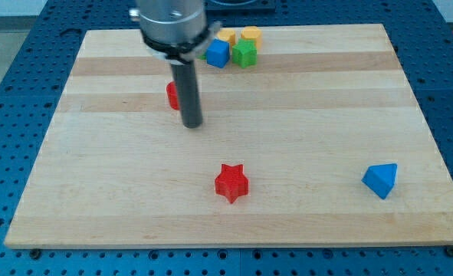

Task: Slide the red circle close to the green circle

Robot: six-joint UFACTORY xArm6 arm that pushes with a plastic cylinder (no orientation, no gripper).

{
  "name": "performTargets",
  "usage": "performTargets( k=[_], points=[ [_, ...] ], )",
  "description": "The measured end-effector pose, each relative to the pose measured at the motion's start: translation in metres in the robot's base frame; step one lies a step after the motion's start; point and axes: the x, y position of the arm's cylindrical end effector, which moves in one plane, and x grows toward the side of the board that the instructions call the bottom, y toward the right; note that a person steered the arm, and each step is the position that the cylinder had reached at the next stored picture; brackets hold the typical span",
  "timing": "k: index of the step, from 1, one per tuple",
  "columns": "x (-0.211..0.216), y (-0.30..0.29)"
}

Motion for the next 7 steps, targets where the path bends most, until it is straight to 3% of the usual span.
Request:
performTargets(
  k=[1,2,6,7],
  points=[
    [-0.044,-0.005],
    [-0.052,-0.034],
    [-0.052,-0.075],
    [-0.035,-0.077]
  ],
)
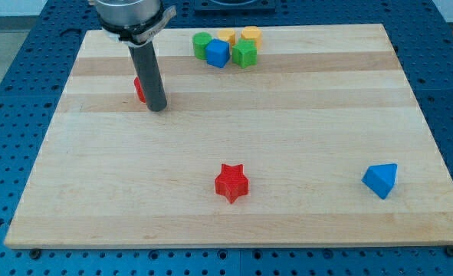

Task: Slide the red circle close to the green circle

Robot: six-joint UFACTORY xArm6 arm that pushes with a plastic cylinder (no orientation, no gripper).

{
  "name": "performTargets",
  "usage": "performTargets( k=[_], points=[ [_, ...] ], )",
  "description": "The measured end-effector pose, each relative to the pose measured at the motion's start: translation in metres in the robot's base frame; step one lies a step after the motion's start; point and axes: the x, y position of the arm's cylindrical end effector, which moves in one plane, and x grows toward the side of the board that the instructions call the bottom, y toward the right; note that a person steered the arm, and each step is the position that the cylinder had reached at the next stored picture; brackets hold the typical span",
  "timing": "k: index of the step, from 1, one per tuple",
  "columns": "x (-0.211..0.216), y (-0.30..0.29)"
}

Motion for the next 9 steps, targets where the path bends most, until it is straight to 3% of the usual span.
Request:
performTargets(
  k=[5,7,8,9],
  points=[
    [-0.008,-0.037],
    [-0.034,-0.071],
    [-0.042,-0.072],
    [-0.017,-0.025]
  ],
)
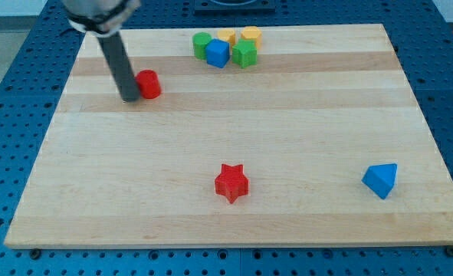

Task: Slide the red circle close to the green circle

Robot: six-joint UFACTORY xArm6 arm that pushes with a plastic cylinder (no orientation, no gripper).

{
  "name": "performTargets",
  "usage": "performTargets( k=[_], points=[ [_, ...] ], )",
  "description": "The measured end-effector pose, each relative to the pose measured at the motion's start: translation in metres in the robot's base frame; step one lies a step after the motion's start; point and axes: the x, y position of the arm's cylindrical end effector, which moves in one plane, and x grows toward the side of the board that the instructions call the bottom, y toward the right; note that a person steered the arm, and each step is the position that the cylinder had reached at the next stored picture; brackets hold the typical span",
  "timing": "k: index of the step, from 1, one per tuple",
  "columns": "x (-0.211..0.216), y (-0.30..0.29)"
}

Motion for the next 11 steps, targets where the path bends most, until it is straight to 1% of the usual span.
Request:
performTargets(
  k=[1,2,5,6,7,9,10,11],
  points=[
    [0.005,0.016],
    [-0.025,0.014],
    [-0.07,0.0],
    [-0.06,-0.003],
    [-0.059,-0.005],
    [-0.09,-0.046],
    [-0.096,-0.048],
    [-0.078,0.002]
  ],
)
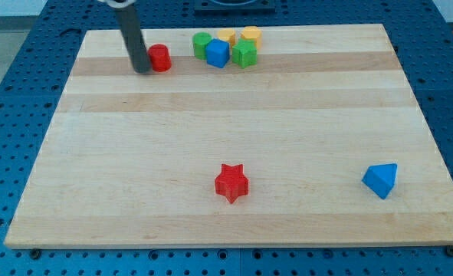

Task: Slide the red circle close to the green circle

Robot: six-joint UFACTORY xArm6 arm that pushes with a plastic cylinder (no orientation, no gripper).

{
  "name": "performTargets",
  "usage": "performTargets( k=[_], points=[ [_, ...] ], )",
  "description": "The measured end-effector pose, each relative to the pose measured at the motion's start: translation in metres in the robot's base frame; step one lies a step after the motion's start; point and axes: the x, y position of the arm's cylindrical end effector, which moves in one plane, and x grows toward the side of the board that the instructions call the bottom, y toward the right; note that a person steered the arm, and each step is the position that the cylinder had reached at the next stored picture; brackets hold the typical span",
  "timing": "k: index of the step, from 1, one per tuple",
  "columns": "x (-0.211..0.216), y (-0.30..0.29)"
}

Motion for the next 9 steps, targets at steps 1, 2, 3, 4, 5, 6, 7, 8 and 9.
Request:
performTargets(
  k=[1,2,3,4,5,6,7,8,9],
  points=[
    [0.004,0.006],
    [-0.014,0.006],
    [-0.031,0.006],
    [-0.032,0.006],
    [-0.027,0.016],
    [-0.017,0.037],
    [-0.017,0.037],
    [-0.029,0.03],
    [-0.045,0.025]
  ],
)
